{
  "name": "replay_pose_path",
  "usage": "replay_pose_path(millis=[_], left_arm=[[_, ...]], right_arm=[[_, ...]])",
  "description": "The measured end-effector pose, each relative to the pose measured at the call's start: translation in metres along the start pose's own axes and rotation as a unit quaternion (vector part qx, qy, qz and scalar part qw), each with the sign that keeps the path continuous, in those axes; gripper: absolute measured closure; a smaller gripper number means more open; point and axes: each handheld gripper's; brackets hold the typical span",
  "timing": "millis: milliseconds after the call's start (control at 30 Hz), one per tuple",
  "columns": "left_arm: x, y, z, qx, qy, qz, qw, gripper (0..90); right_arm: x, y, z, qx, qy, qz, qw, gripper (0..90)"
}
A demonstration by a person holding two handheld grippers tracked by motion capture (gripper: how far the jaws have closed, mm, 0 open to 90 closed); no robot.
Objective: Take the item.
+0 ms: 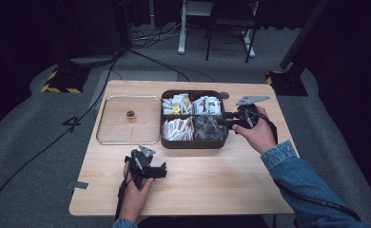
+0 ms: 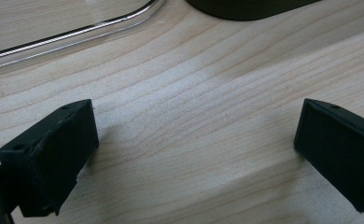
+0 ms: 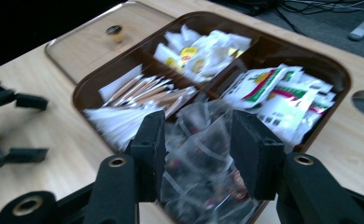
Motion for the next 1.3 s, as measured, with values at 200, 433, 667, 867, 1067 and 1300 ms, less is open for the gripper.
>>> replay_pose_path(millis=[200,433,667,867,1067,1300], left_arm=[[-0.001,0.001,-0.001,-0.001,0.0,-0.001,1.0,0.0],[-0.001,0.002,-0.001,-0.001,0.001,-0.002,1.0,0.0],[-0.001,0.002,-0.001,-0.002,0.0,-0.003,1.0,0.0],[-0.001,0.002,-0.001,-0.001,0.0,-0.002,1.0,0.0],[-0.001,0.002,-0.001,-0.001,0.0,-0.001,1.0,0.0],[-0.001,0.002,-0.001,0.0,0.001,-0.002,1.0,0.0]], right_arm=[[0.012,0.019,-0.013,0.0,-0.031,0.017,0.9994,56.3],[0.026,0.039,-0.032,0.0,-0.044,-0.008,0.999,57.2],[0.041,0.044,-0.048,-0.007,-0.059,-0.044,0.9973,59.2],[0.05,0.043,-0.066,-0.018,-0.068,-0.059,0.9958,60.5],[0.05,0.041,-0.079,-0.028,-0.068,-0.068,0.995,61.3],[0.047,0.038,-0.098,-0.055,-0.078,-0.055,0.9939,61.5]])
Point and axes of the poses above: each handheld gripper's, and its own axes: z roughly backward along the jaws, y roughly out of its top, x roughly to its right, and after that the axes turned 5 degrees about -z, right-handed
